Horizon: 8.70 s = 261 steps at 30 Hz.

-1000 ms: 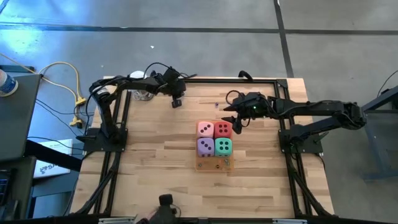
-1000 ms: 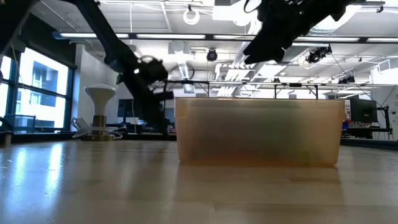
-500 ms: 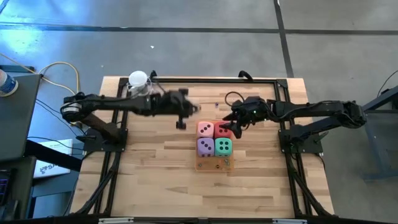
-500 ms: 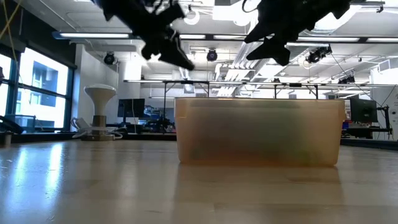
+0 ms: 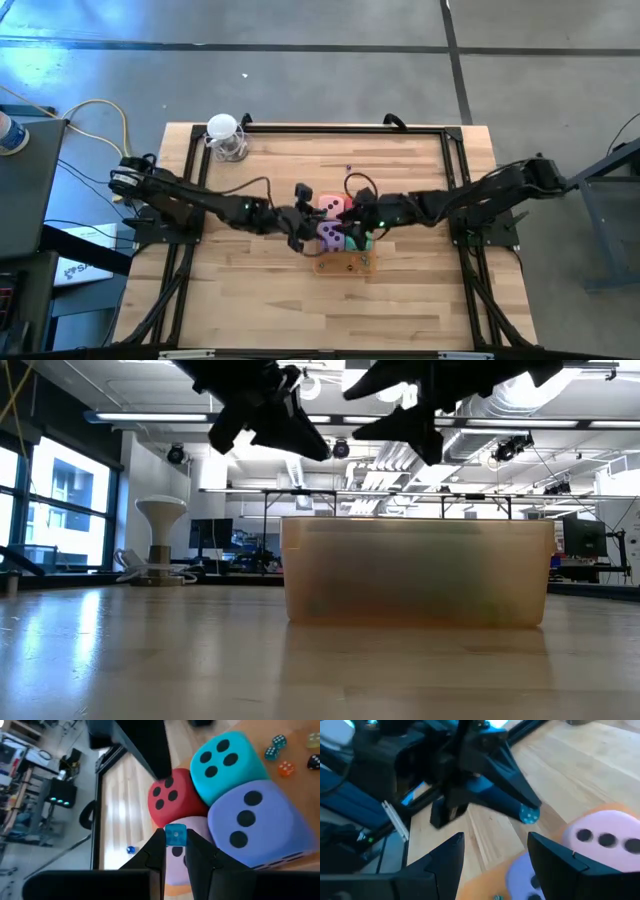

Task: Pick & Place Dice
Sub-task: Put the small blue die into the orange bin, then put the small dark blue die into the orange bin

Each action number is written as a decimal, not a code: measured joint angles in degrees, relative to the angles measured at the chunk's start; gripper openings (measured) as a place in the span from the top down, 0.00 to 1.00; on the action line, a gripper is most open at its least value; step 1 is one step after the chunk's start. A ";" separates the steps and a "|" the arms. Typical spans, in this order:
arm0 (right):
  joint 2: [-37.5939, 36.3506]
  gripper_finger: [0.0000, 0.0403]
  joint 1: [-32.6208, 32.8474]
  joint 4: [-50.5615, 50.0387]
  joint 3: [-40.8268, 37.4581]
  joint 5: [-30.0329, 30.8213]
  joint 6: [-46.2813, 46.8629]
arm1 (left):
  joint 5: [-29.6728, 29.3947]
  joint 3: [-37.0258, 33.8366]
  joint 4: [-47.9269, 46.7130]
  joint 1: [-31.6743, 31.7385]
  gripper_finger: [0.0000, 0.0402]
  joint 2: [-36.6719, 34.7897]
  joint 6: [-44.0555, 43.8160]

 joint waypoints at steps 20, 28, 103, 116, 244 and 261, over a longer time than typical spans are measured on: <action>9.29 0.48 6.17 16.56 0.01 10.17 2.61 | -11.73 -0.02 6.61 -12.33 0.88 0.11 -0.85; 9.25 0.48 6.12 16.53 0.01 9.44 1.10 | -8.27 -0.07 7.75 -10.36 0.89 0.11 -0.83; 9.38 0.90 20.08 -5.90 -0.14 19.30 4.43 | -9.44 0.15 13.07 -14.63 0.68 0.00 1.78; 9.38 0.83 20.50 -12.25 -0.13 17.16 8.91 | -6.59 0.07 12.86 -14.63 0.68 0.00 -4.46; 6.63 0.43 -39.86 -48.59 22.00 -11.07 -22.63 | 10.26 -0.05 4.42 -13.12 0.68 2.58 -34.01; 6.63 0.43 -39.19 -46.87 22.00 -10.43 -22.65 | 10.26 -0.04 4.42 -13.12 0.68 2.56 -34.01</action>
